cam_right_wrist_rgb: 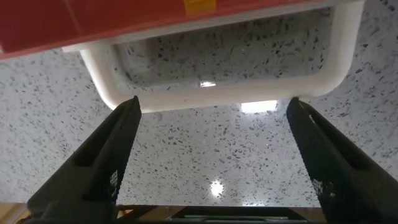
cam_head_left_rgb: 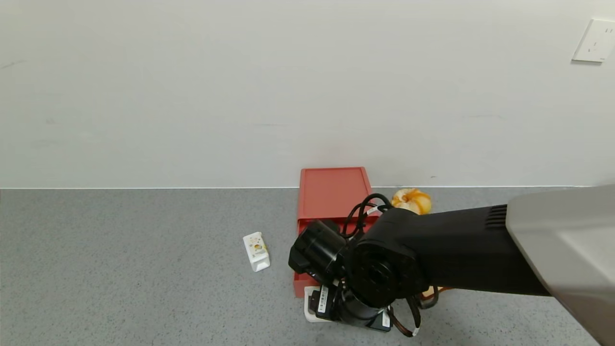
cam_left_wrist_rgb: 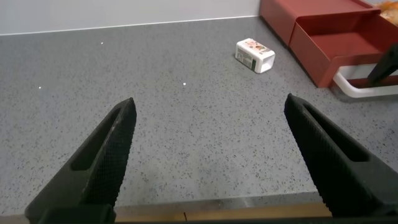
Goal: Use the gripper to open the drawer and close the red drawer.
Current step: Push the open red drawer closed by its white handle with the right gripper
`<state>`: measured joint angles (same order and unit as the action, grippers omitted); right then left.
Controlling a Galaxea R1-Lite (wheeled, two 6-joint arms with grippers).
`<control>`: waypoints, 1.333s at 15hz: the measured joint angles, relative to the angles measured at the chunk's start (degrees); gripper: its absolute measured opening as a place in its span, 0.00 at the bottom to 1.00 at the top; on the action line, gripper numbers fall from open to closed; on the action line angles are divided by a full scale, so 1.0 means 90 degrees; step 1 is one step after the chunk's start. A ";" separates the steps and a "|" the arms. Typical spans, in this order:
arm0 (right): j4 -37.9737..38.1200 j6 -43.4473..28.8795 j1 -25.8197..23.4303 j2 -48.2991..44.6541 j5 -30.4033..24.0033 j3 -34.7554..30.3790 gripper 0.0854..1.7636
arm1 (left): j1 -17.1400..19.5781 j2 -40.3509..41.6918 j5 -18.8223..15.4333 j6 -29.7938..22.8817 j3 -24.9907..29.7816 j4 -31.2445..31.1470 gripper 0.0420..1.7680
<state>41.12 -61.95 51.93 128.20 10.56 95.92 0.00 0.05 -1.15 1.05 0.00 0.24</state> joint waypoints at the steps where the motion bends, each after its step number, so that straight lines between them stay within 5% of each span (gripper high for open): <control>1: 0.0131 -0.0012 0.0015 -0.0007 -0.0001 0.0058 0.97 | 0.0000 0.0000 0.0003 -0.0001 0.0000 -0.0003 0.97; 20: 0.0462 -0.0908 -0.0056 0.0056 -0.0769 0.0242 0.97 | 0.0000 0.0000 0.0003 -0.0001 0.0000 0.0000 0.97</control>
<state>45.28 -70.12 51.43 128.70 3.63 98.10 0.00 0.05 -1.12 1.04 0.00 0.24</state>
